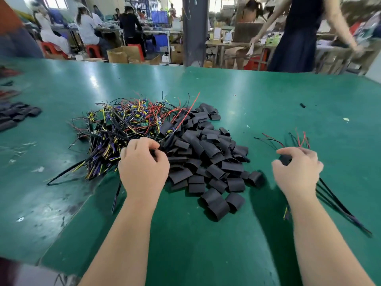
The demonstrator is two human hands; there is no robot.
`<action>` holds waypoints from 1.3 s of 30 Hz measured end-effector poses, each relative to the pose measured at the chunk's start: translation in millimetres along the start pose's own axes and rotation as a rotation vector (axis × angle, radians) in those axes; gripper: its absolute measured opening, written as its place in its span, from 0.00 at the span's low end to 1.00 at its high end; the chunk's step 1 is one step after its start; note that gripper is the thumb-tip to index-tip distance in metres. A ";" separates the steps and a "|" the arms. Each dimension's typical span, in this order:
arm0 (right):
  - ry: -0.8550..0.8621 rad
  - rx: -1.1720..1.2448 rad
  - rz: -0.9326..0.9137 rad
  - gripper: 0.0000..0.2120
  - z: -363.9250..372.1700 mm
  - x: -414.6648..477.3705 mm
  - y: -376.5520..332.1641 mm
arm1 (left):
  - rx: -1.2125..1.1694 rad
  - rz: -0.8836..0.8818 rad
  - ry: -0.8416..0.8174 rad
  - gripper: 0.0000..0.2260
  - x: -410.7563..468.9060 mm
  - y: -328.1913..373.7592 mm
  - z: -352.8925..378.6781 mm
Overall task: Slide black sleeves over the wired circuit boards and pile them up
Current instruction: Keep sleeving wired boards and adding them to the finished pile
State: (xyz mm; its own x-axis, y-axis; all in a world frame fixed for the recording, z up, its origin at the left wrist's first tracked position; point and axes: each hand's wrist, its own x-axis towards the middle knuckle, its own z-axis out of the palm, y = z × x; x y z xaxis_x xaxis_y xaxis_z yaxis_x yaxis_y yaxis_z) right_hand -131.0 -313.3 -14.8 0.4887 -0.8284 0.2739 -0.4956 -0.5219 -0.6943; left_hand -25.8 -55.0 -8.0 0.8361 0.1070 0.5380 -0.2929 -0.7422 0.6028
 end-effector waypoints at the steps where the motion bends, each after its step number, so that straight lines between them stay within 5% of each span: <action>1: -0.022 -0.004 -0.024 0.13 1.3 -2.0 -2.4 | 0.057 -0.023 0.032 0.09 6.6 -2.6 -3.9; 6: -0.090 0.020 -0.044 0.13 -0.7 -6.2 -7.5 | 0.384 0.019 -0.129 0.21 41.9 -17.0 -12.2; 13: -0.149 0.052 -0.048 0.13 -6.2 -8.4 -11.7 | 0.799 0.348 -0.491 0.20 57.2 -6.6 -0.5; 17: -0.157 0.089 -0.027 0.12 -5.6 -8.5 -11.7 | 0.625 0.236 -0.778 0.27 78.1 -10.1 -12.6; 21: -0.154 0.120 -0.041 0.11 -2.1 -6.7 -10.6 | 0.493 0.292 -0.885 0.30 83.9 -13.5 -32.9; 25: -0.155 0.125 -0.050 0.11 0.0 -8.0 -12.2 | 0.365 0.333 -0.684 0.14 87.2 -14.6 -38.4; 32: -0.166 0.095 -0.152 0.10 4.2 -20.3 -20.5 | 0.080 0.415 0.009 0.13 82.2 14.3 -45.4; 36: -0.174 0.127 -0.207 0.08 6.8 -28.2 -27.3 | -0.171 0.457 0.066 0.13 79.5 37.4 -53.5; 39: -0.304 0.402 -0.203 0.10 3.5 -39.3 -39.9 | -0.495 0.428 -0.020 0.11 67.2 60.9 -61.6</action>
State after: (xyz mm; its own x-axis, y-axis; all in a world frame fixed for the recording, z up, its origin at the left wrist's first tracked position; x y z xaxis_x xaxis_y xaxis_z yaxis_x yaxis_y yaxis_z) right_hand -127.9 -259.3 -0.1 0.7614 -0.5914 0.2655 -0.0851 -0.4972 -0.8634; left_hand -15.9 -52.3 101.2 0.6055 -0.1460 0.7823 -0.7765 -0.3235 0.5407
